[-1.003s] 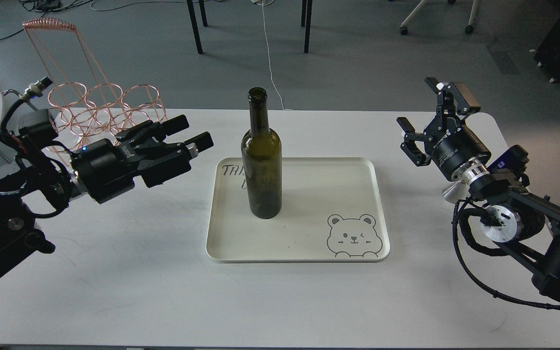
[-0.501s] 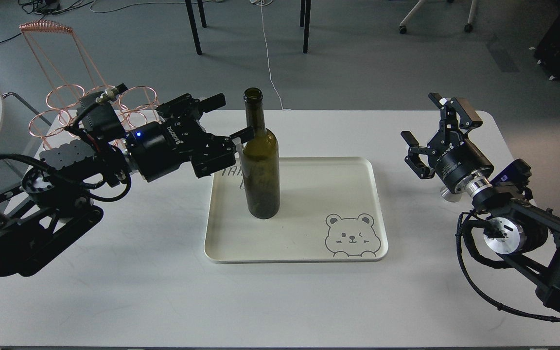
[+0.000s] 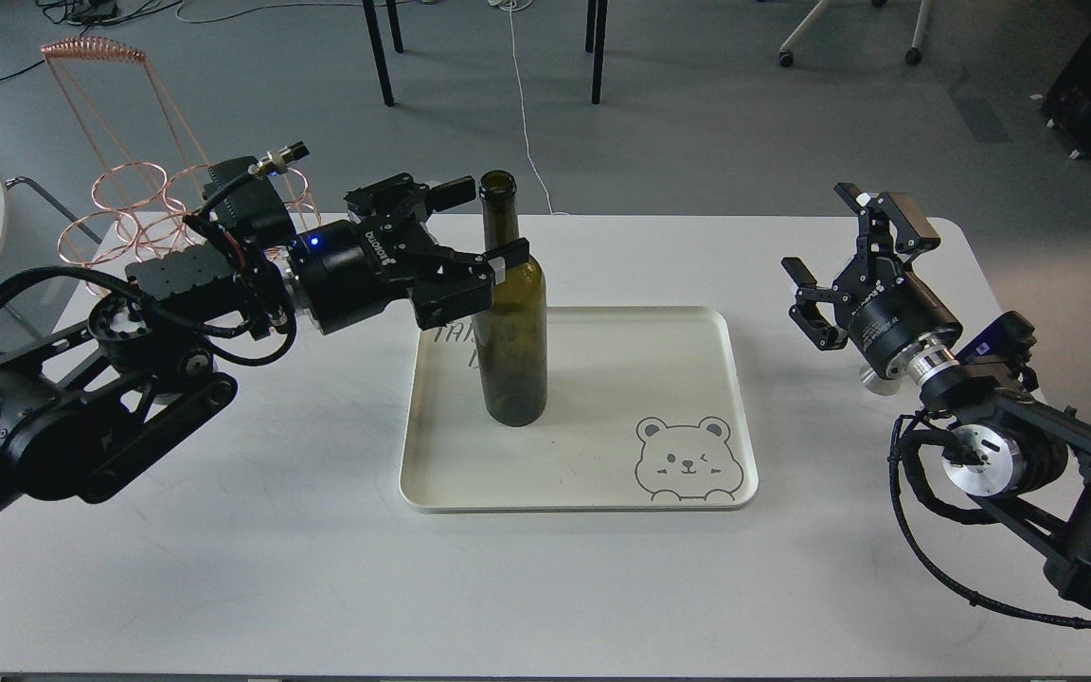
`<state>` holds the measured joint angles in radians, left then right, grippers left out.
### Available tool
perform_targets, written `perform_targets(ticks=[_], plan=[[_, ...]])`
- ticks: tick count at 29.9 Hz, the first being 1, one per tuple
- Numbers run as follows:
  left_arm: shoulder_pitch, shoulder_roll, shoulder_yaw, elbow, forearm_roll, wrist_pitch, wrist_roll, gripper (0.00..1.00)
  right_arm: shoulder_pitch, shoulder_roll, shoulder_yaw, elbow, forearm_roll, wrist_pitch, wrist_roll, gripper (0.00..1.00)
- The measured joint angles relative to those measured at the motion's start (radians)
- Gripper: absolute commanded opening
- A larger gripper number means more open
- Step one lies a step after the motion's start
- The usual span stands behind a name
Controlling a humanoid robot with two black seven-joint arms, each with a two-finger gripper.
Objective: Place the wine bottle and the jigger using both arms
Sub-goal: 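Reach the left gripper to the wine bottle neck and close, then lift the green wine bottle with the left gripper toward the rack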
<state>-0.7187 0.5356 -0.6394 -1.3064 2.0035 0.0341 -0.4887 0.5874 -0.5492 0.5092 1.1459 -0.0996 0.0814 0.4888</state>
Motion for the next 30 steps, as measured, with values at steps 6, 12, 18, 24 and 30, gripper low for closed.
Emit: perform_targets(ticks=[6,12,18,24,30], plan=[[-0.011,0.000,0.021,0.001,-0.004,-0.021,0.000,0.73,0.000,0.000,0.000,0.000,0.000,0.000,0.000,0.99],[-0.031,0.000,0.029,0.004,-0.007,-0.023,0.000,0.73,0.000,0.000,0.000,0.000,0.000,0.000,0.000,0.99],[-0.046,-0.016,0.029,0.005,-0.011,-0.036,0.000,0.64,0.000,0.000,0.001,0.000,0.000,0.000,0.000,0.99],[-0.053,-0.018,0.029,0.005,-0.010,-0.064,0.000,0.25,0.000,0.000,0.002,0.000,0.000,-0.002,0.000,0.99],[-0.057,-0.019,0.029,0.004,-0.006,-0.067,0.000,0.08,0.000,0.000,0.002,0.000,-0.001,-0.002,0.000,0.99]])
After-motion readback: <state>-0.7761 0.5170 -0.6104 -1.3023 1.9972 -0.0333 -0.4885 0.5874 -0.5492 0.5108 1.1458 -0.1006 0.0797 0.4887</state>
